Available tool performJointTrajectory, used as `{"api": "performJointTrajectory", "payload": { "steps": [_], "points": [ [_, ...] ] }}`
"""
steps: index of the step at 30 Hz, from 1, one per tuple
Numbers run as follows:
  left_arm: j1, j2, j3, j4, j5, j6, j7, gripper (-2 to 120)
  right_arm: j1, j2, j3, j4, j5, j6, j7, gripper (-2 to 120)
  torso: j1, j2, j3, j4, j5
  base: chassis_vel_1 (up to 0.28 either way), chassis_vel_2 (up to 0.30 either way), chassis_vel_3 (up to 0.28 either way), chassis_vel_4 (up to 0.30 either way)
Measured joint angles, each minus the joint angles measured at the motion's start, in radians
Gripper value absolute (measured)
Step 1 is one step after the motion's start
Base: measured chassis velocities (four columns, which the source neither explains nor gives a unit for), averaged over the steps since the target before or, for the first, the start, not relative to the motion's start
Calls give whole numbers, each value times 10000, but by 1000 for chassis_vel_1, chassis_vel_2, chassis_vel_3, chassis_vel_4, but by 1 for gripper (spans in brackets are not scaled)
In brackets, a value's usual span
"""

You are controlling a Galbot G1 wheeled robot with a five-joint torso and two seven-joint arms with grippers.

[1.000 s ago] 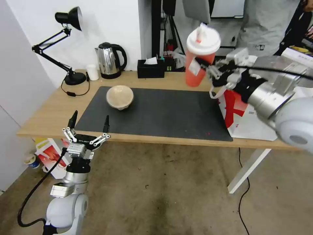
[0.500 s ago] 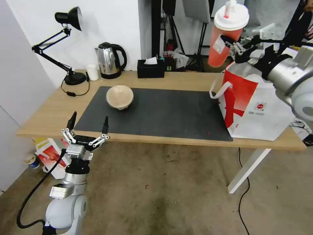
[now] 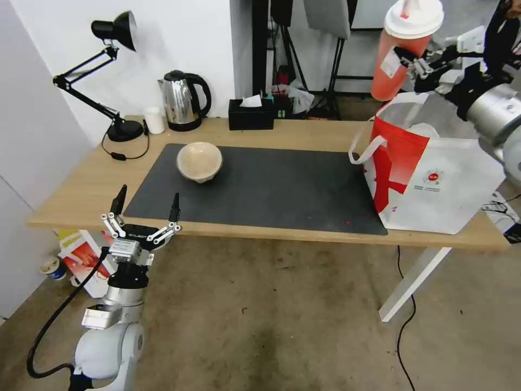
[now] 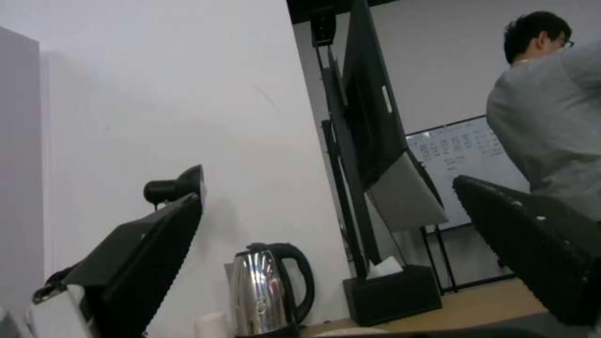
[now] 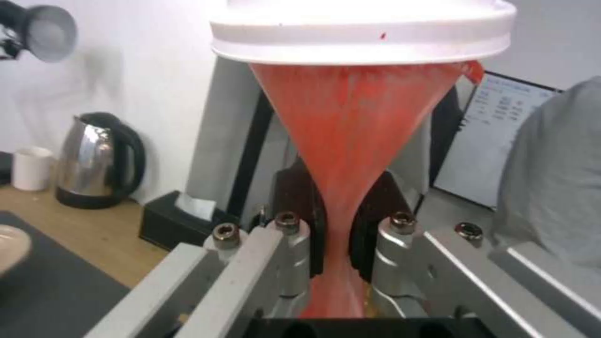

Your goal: Pick up the trash from the table and place it into the takeout bag.

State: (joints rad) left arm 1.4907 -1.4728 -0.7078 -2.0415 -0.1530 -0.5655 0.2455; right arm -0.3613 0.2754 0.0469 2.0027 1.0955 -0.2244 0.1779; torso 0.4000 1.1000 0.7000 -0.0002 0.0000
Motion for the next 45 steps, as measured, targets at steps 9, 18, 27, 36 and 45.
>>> {"api": "performJointTrajectory", "payload": {
  "steps": [9, 18, 27, 36, 45],
  "points": [
    [118, -114, -244, -66, -42, -82, 0, 100, -176, -86, -2, -346, -493, -11, 250, 6, 0, 0, 0, 2, 1, 0, 0, 0, 0],
    [213, -228, -522, -129, -82, -193, 0, 100, -246, -102, -51, -616, -796, -107, 541, 6, 0, 0, 0, 2, 1, 0, 0, 0, 0],
    [252, -290, -825, -133, -404, -236, 240, 100, -441, -104, -88, -862, -1274, -393, 843, 6, 0, 0, 0, 2, 0, 0, 0, 0, 0],
    [331, -293, -897, -212, -415, -254, 250, 100, -758, -84, -62, -828, -1600, -736, 1112, 6, 1, 0, 0, 2, 1, 0, 0, 0, 0],
    [356, -268, -942, -224, -432, -263, 256, 100, -786, -107, -44, -751, -1902, -1363, 1482, 6, 0, 0, 0, 2, 0, 0, 0, 0, 0]
  ]
}}
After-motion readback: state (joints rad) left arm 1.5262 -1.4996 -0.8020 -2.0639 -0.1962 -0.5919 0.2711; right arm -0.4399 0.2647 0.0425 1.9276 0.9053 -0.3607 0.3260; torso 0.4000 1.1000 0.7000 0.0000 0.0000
